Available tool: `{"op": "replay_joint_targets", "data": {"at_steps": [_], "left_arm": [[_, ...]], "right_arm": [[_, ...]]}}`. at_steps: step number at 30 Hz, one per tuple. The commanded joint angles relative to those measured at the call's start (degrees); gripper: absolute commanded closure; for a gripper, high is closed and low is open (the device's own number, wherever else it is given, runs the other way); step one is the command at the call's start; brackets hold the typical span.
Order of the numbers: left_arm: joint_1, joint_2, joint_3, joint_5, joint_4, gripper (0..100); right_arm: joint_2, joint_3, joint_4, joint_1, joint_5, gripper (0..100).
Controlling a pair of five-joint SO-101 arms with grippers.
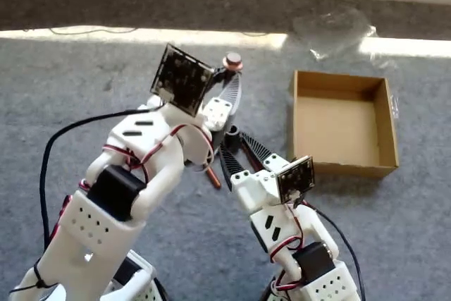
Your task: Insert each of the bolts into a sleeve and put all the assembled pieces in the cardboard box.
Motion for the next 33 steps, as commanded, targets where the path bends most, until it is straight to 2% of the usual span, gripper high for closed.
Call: {"op": "replay_joint_targets", "data": {"at_steps": [1, 7, 19, 24, 28, 33], "left_arm": [[2.2, -8.0, 3.5, -0.4, -4.3, 100], [1.7, -16.9, 13.3, 3.8, -12.3, 100], [1.7, -17.2, 16.4, 13.2, -12.6, 100], [1.7, -17.2, 18.1, 13.4, -12.7, 100], [1.7, -17.2, 18.2, 13.3, -12.6, 100], [1.7, -17.3, 18.2, 13.3, -12.6, 100]], "right_arm": [[-0.5, 7.2, -0.9, -0.3, -0.4, 99.5], [-0.5, 7.2, -0.9, -0.3, -0.3, 99.5], [-0.5, 7.3, -0.8, -0.2, -0.3, 99.5], [-0.5, 7.2, -0.8, -0.2, -0.2, 99.5], [-0.5, 7.3, -0.9, -0.2, 4.8, 99.5], [-0.5, 7.3, -0.9, -0.2, 5.4, 99.5]]}}
